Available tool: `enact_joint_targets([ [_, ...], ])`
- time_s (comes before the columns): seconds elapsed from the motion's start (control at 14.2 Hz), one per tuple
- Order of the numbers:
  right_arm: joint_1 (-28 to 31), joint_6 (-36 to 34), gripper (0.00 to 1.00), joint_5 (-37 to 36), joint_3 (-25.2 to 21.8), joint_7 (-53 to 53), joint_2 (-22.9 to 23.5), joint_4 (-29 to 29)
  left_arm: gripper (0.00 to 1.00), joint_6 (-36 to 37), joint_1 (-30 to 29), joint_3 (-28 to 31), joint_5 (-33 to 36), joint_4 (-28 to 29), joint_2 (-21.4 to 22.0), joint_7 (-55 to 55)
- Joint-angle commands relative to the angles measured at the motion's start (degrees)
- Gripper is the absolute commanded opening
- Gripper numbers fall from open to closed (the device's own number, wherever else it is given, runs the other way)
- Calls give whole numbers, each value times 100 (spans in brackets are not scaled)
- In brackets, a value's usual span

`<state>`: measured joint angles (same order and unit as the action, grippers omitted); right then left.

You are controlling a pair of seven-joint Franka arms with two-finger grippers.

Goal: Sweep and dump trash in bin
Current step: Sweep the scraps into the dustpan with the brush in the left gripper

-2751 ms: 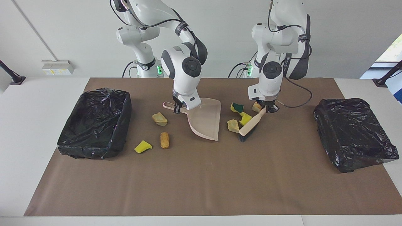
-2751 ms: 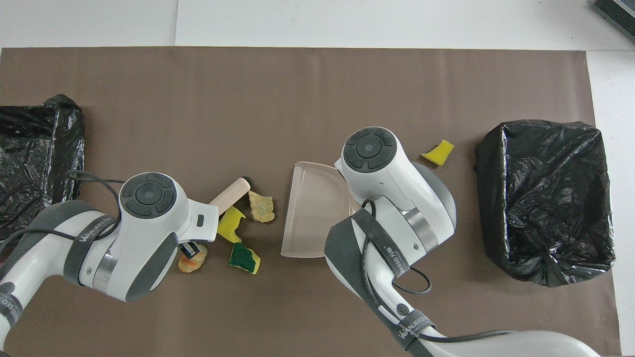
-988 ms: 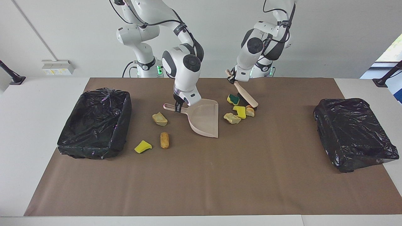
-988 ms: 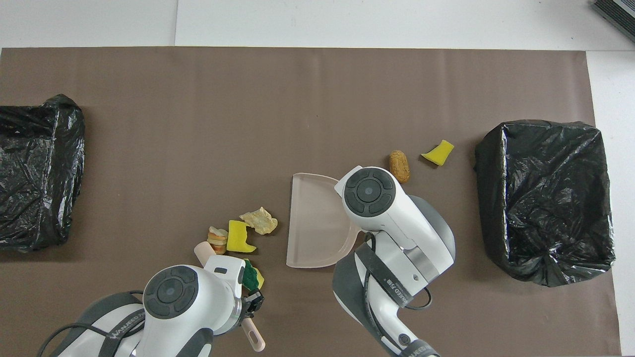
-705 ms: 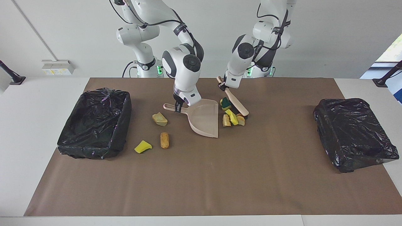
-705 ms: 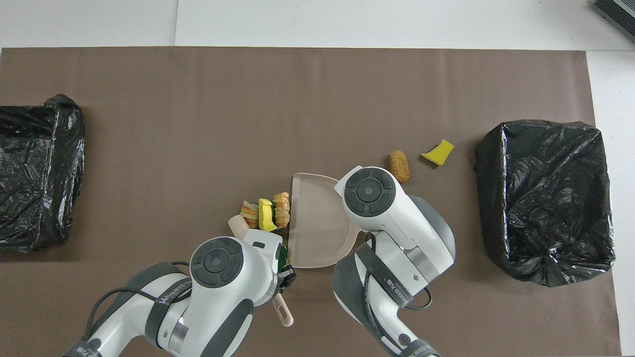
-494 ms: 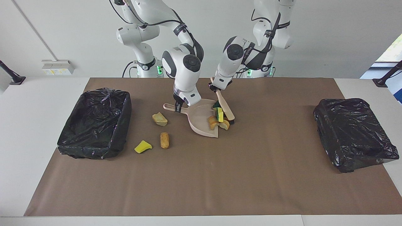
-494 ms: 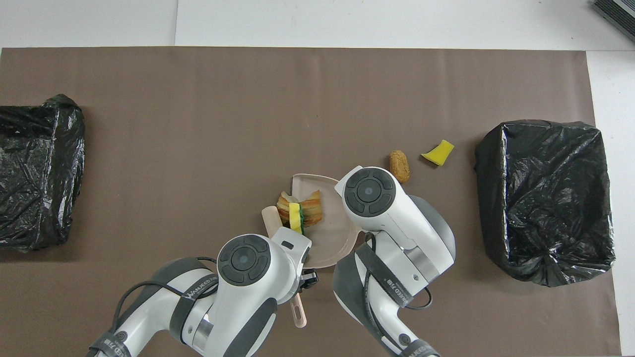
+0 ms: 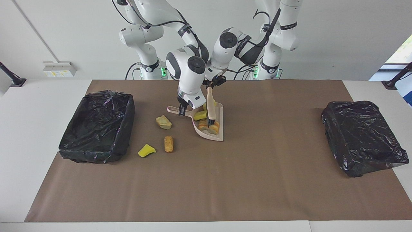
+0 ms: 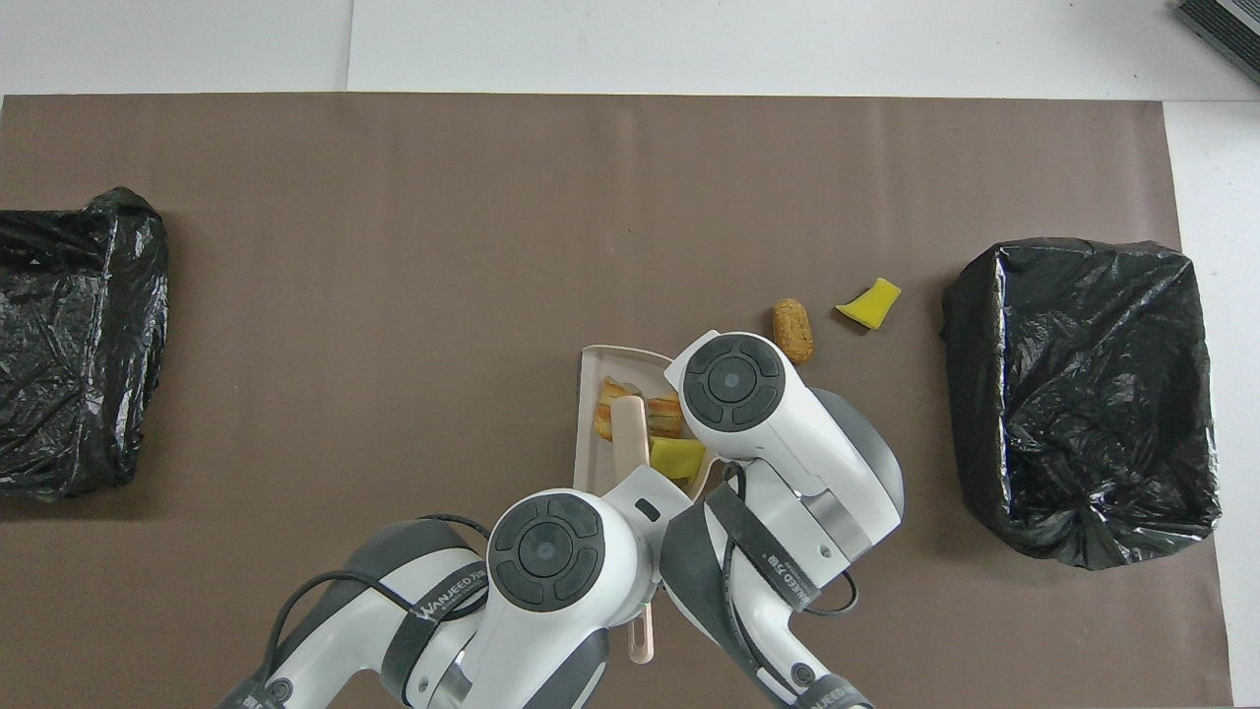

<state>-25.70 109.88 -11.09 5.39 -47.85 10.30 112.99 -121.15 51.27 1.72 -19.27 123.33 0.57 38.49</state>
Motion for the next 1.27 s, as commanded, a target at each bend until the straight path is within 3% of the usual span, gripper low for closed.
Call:
enact_joint_targets([
  [0.0, 39, 112, 0, -95, 24, -58, -160, 161, 0, 371, -125, 136, -112, -133, -13, -88],
  [0.35, 39, 112, 0, -86, 24, -49, -160, 161, 0, 785, -705, 136, -103, -151, 277, -25],
  [0.56, 39, 121, 0, -60, 24, -49, -160, 161, 0, 804, -724, 145, -121, -160, 453, -70],
  [0.99, 48, 139, 0, -33, 24, -49, -151, 161, 0, -102, -724, 136, -700, -151, 365, -70],
  [1.2, 48, 147, 0, -33, 24, -49, -151, 161, 0, -610, -715, 119, -1307, -98, 243, -70],
])
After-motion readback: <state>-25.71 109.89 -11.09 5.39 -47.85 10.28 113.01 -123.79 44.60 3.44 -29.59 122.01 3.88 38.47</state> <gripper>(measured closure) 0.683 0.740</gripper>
